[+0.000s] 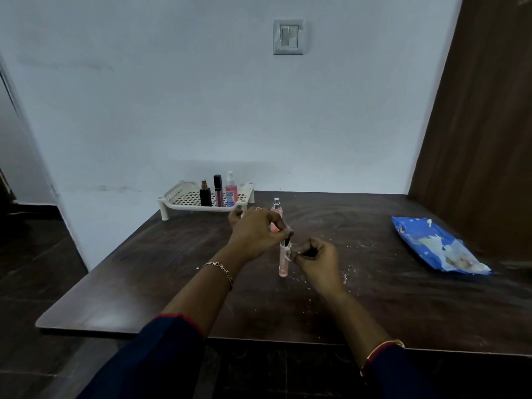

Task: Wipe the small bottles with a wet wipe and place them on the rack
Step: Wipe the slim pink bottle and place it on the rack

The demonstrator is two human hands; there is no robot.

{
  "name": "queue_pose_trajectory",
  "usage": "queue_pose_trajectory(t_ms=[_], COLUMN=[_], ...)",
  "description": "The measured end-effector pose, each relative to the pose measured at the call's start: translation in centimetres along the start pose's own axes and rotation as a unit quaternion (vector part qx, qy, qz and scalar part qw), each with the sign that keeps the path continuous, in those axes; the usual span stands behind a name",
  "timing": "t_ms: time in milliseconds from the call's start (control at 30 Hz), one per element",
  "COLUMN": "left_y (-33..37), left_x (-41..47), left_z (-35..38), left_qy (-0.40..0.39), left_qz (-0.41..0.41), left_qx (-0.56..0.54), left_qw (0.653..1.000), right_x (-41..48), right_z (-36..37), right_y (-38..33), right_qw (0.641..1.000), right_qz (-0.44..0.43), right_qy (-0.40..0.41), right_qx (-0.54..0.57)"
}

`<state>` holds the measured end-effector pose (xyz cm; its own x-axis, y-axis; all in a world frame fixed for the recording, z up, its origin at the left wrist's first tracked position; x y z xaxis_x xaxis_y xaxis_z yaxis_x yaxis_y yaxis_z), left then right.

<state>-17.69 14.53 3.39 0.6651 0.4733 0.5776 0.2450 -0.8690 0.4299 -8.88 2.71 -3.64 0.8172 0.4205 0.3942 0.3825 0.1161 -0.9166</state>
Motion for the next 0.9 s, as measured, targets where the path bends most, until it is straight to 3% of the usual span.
queue_pose_trajectory(t_ms=[200,400,633,900], left_y=[-0.3,-0.7,-0.5,-0.2], left_x=[0.3,0.7,0.9,0.9], left_z=[-1.1,-1.5,-1.5,-1.5], left_qy=[-0.043,-0.079,-0.084,-0.081], left_qz=[0.015,0.021,0.044,0.055], left_qx=[-0.024,-0.011,0.01,0.023], left_qw=[0.999,0.997,0.995,0.995], right_x=[0.9,-0.2,1.5,-0.6], right_z=[0.5,0.8,0.7,0.6], right_y=[-1.7,-0.1,-2.6,0.9], right_qw=[0.998,0.998,0.996,0.995], right_qz=[-0.026,0.012,-0.034,0.009], right_qy=[0.011,0.004,0.016,-0.047], right_qx=[0.058,0.06,0.08,-0.087])
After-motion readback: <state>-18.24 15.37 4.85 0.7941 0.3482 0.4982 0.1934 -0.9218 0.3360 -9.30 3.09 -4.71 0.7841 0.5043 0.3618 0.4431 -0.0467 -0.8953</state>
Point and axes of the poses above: each hand's wrist, its own x-axis towards the middle knuckle, its own z-axis out of the palm, y = z × x, the point moved 4 cm from there along x, towards the middle knuckle, and after that the axes turned 6 degrees about y, right-handed, at the moved point
